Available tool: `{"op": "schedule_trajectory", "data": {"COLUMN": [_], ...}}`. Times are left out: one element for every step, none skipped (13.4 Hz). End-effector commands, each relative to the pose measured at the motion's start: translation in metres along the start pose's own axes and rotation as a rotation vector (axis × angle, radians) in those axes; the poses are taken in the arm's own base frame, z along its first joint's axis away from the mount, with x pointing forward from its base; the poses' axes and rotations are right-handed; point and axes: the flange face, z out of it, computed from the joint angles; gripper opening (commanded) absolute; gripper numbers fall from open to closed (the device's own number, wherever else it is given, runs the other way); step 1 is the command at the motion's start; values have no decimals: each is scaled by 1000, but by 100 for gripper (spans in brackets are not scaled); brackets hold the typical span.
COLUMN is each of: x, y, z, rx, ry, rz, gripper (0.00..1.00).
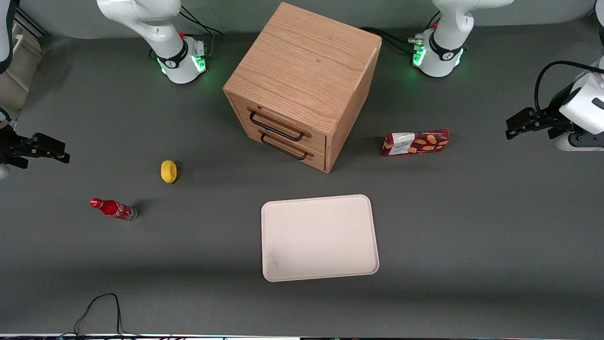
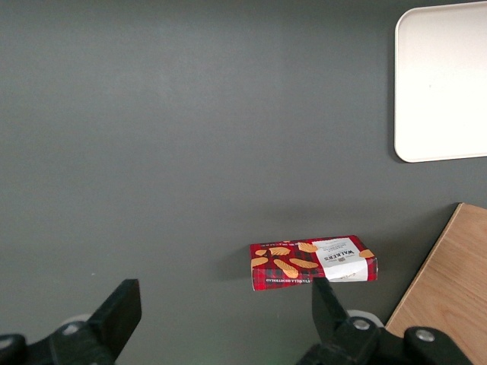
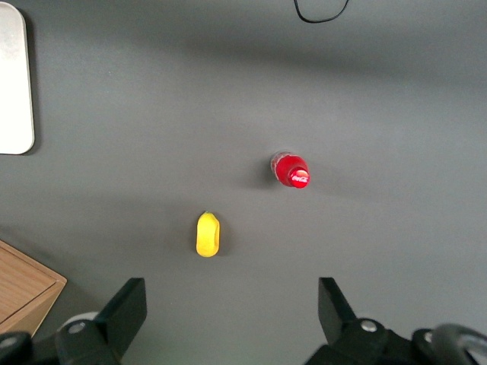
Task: Place red cookie box on tray
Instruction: 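Move the open left gripper over the red plaid cookie box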
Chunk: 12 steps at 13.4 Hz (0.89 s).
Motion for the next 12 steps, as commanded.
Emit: {"op": "schedule_trajectory", "data": {"x": [-1, -1, 0, 0, 0, -2, -7, -20, -33, -48, -64, -81], "y": [-2, -2, -2, -2, -2, -2, -1, 2, 3, 5, 7, 8], "z": [-1, -2, -1, -1, -1, 1, 6, 6, 12, 16, 24, 32], "rx": [2, 1, 0, 0, 2, 4, 6, 8, 10, 12, 14, 15], "ry": [-15, -12, -12, -12, -15, -21, -32, -24, -29, -26, -20, -11], "rz": [14, 11, 6, 3, 3, 5, 8, 14, 16, 19, 23, 23], "gripper": [100, 100, 100, 100, 100, 100, 100, 100, 100, 100, 100, 100]}}
